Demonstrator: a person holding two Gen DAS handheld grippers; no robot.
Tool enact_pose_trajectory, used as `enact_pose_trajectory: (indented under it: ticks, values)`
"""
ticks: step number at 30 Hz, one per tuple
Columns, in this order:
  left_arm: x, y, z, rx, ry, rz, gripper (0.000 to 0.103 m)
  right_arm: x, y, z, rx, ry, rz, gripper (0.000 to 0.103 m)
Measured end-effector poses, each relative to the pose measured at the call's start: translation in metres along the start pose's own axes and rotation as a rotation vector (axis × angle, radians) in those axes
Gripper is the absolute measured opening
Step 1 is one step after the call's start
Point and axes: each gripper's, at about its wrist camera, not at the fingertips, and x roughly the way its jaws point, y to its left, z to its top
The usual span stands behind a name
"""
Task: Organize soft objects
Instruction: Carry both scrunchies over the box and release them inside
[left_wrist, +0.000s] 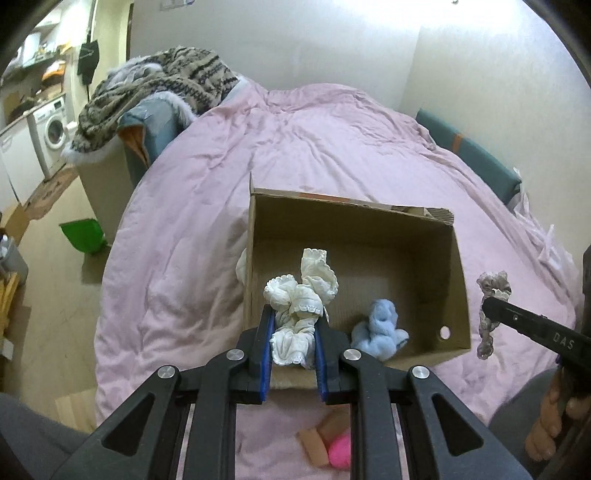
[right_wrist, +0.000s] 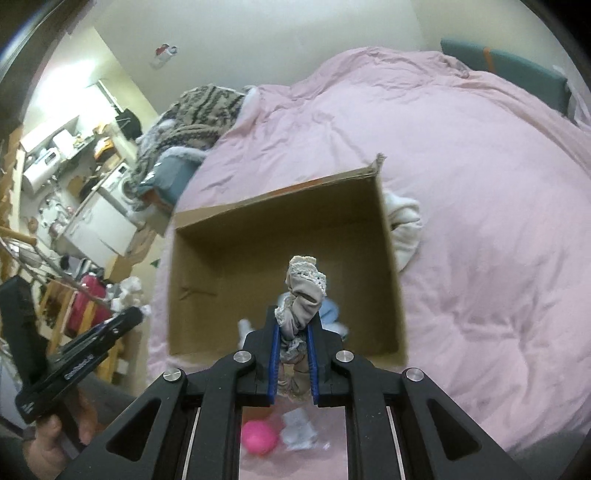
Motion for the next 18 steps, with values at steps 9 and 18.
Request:
enact_pose_trajectory:
  ticks: [9,18]
  values:
    - [0.039,0.004,-0.017,-0.005,0.017,0.022,0.017,0.032,-0.017,-0.008,0.040,0.045,-0.090,0.014]
    - [0.041,-0.002,-0.023,0.072,-0.020,0.059,0.018,0.051,-0.011,-0.020,-0.021,0.117,-0.135,0.014]
